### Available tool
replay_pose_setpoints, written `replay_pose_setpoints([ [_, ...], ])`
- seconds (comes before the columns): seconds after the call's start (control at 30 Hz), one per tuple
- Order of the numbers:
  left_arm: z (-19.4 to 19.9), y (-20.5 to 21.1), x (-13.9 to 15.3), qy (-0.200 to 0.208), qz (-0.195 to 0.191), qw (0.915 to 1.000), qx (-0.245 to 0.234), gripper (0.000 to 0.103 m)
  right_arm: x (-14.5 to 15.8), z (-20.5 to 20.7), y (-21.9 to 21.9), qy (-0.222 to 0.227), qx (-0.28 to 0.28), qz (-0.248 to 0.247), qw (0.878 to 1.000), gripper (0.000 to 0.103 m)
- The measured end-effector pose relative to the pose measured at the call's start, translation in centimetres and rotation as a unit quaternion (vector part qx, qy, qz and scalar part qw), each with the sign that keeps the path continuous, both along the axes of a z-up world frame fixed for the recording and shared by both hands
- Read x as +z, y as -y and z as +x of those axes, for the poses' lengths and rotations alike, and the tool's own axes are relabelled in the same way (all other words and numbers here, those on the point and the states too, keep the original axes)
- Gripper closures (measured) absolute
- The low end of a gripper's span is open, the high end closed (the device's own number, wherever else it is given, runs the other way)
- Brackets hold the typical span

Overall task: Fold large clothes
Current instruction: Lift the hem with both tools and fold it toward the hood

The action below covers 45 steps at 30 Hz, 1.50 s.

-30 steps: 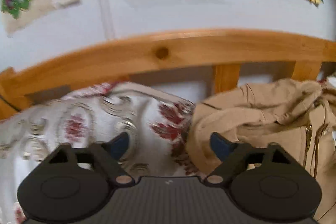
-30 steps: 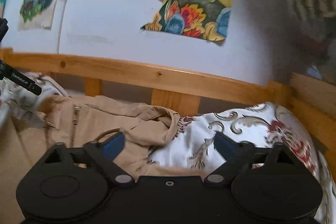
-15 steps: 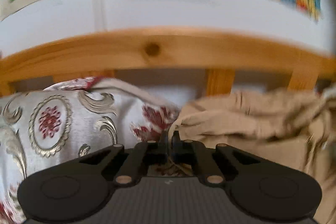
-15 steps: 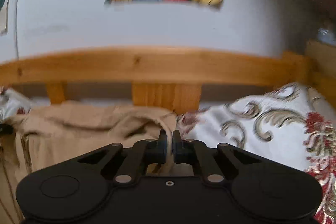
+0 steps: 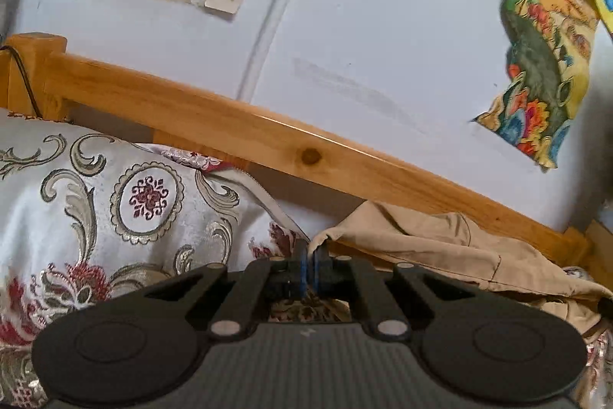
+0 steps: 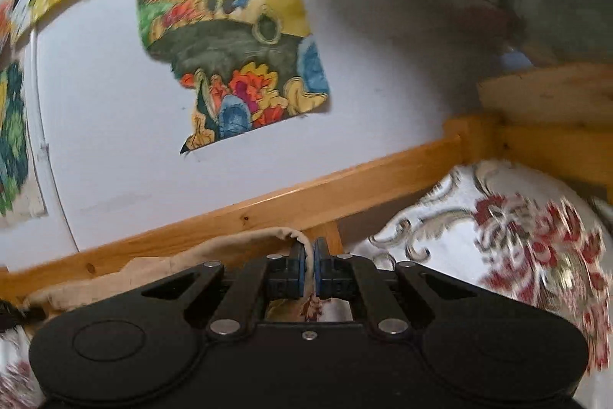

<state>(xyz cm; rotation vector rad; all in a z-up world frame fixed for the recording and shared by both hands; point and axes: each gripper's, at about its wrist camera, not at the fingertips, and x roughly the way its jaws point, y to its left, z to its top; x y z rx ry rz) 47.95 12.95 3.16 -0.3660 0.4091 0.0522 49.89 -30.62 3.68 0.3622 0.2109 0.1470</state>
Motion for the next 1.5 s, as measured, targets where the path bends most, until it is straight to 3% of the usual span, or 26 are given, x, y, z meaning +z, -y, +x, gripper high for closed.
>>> replay_pose_setpoints([
  [0.1,-1.2,0.3,0.6,0.013,0.012,0.9998,-0.002,0.1,0.3,-2.1,0.0,0.023,0.007,-0.014,1.0,0.099],
  [0.27,-3.2,-0.1,2.2,0.008,-0.027,0.9996,-0.007,0.1,0.9,-5.1,0.4,0.052,0.031,-0.04,0.997,0.1],
  [0.4,-5.8,1.0,2.6,0.012,0.02,0.9994,-0.027,0.1,0.8,-7.9,0.2,0.08,0.043,-0.09,0.992,0.099],
  [0.53,-7.8,1.5,2.2,-0.007,0.057,0.9972,-0.049,0.1,0.1,-9.7,1.1,0.056,0.05,-0.085,0.994,0.099],
  [0.77,-13.0,3.8,0.4,-0.048,0.131,0.9864,-0.087,0.098,-2.5,-14.5,0.9,0.035,0.044,-0.142,0.988,0.095],
  [0.83,-14.1,4.4,-0.7,-0.084,0.146,0.9802,-0.104,0.093,-3.9,-15.9,1.6,-0.005,0.04,-0.117,0.992,0.086],
  [0.87,-14.8,4.7,-1.4,-0.105,0.156,0.9758,-0.113,0.09,-4.5,-16.5,1.9,-0.031,0.035,-0.096,0.994,0.077],
  [0.9,-15.8,4.9,-2.1,-0.125,0.169,0.9704,-0.118,0.081,-5.4,-17.5,2.3,-0.064,0.031,-0.07,0.995,0.07],
  [0.93,-17.0,5.0,-2.8,-0.144,0.181,0.9644,-0.128,0.06,-6.1,-18.5,2.7,-0.085,0.026,-0.051,0.995,0.069],
  [0.97,-18.1,5.0,-3.3,-0.156,0.189,0.9598,-0.136,0.048,-6.9,-20.0,3.0,-0.101,0.022,-0.033,0.994,0.067],
  [1.0,-19.6,4.9,-3.9,-0.166,0.196,0.9555,-0.145,0.034,-7.4,-21.3,3.2,-0.109,0.02,-0.023,0.994,0.055],
  [1.03,-21.2,4.6,-4.6,-0.173,0.198,0.9522,-0.156,0.029,-8.1,-23.0,3.5,-0.117,0.018,-0.012,0.993,0.048],
  [1.07,-22.3,4.4,-5.1,-0.181,0.195,0.9494,-0.167,0.028,-8.5,-24.3,3.7,-0.124,0.017,-0.001,0.992,0.035],
  [1.1,-23.4,4.0,-5.7,-0.195,0.188,0.946,-0.178,0.028,-8.9,-25.8,4.0,-0.13,0.018,0.012,0.991,0.028],
  [1.17,-25.3,3.7,-6.6,-0.213,0.166,0.9448,-0.185,0.027,-9.4,-27.6,4.4,-0.149,0.024,0.042,0.988,0.024],
  [1.23,-25.9,3.2,-6.6,-0.214,0.142,0.9497,-0.18,0.026,-9.4,-27.7,4.7,-0.169,0.054,0.083,0.981,0.021],
  [1.3,-25.7,2.4,-6.2,-0.202,0.116,0.9595,-0.157,0.026,-9.0,-27.3,4.8,-0.16,0.067,0.104,0.979,0.014],
  [1.4,-23.4,2.4,-4.6,-0.191,0.109,0.969,-0.113,0.032,-8.8,-25.7,4.2,-0.154,0.077,0.102,0.98,0.013],
  [1.5,-20.2,3.3,-3.4,-0.183,0.137,0.968,-0.104,0.045,-9.6,-22.6,3.9,-0.17,0.076,0.105,0.977,0.018],
])
